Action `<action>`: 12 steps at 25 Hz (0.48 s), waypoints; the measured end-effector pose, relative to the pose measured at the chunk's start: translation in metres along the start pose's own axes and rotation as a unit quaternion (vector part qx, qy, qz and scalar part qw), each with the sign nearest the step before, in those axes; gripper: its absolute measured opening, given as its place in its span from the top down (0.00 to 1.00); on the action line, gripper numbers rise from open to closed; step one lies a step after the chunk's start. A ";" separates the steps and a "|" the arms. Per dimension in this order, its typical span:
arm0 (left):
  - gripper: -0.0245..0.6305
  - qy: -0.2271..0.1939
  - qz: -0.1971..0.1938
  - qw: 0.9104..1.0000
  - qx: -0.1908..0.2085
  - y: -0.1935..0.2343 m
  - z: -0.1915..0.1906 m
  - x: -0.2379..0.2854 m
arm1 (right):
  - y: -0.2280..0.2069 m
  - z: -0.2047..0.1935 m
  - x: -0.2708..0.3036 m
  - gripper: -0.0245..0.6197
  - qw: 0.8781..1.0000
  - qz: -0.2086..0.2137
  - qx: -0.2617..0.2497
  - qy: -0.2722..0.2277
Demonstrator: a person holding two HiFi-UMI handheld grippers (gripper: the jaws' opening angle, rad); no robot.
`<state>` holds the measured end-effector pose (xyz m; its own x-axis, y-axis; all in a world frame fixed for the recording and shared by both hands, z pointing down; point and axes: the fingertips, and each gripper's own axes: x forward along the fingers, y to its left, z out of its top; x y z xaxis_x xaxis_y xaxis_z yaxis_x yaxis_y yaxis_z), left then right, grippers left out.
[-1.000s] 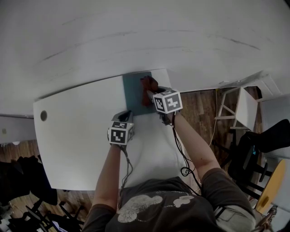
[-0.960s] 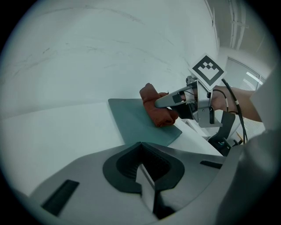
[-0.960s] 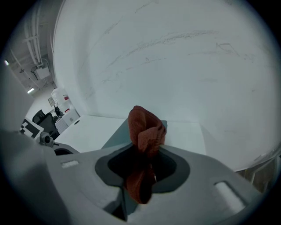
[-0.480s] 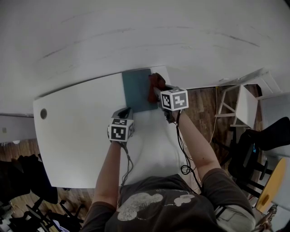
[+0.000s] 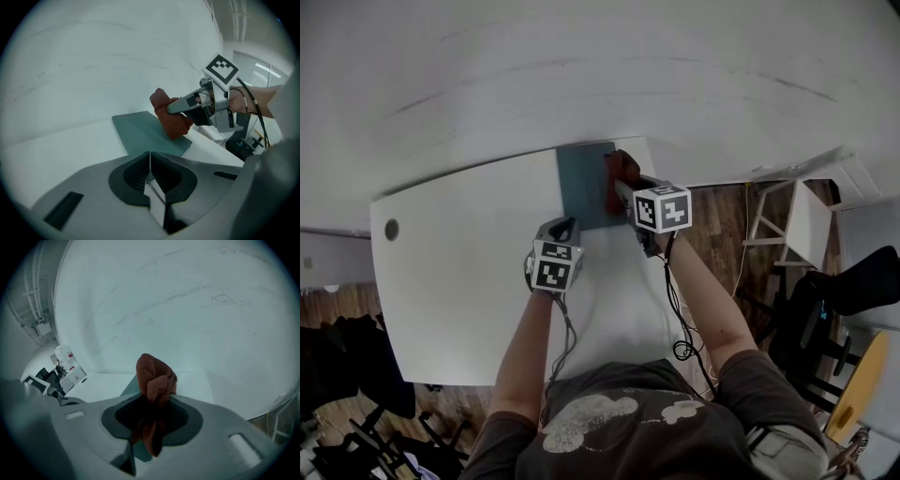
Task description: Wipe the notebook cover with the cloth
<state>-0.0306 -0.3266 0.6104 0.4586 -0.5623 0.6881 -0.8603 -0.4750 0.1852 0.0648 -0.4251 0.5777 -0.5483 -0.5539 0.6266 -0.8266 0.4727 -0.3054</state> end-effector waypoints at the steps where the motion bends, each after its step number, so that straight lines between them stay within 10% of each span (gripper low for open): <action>1: 0.95 -0.008 -0.001 1.000 -0.002 0.000 0.004 -0.002 | 0.009 0.001 0.000 0.79 1.000 0.008 -0.007 0.001; 12: 0.95 -0.028 0.011 0.999 -0.030 0.014 -0.008 -0.031 | 0.095 -0.006 0.019 0.80 0.996 0.085 0.003 0.010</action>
<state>-0.0592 -0.3105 0.5971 0.4497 -0.6101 0.6523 -0.8813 -0.4219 0.2130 -0.0235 -0.3865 0.5644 -0.6786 -0.4520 0.5789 -0.7222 0.5543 -0.4137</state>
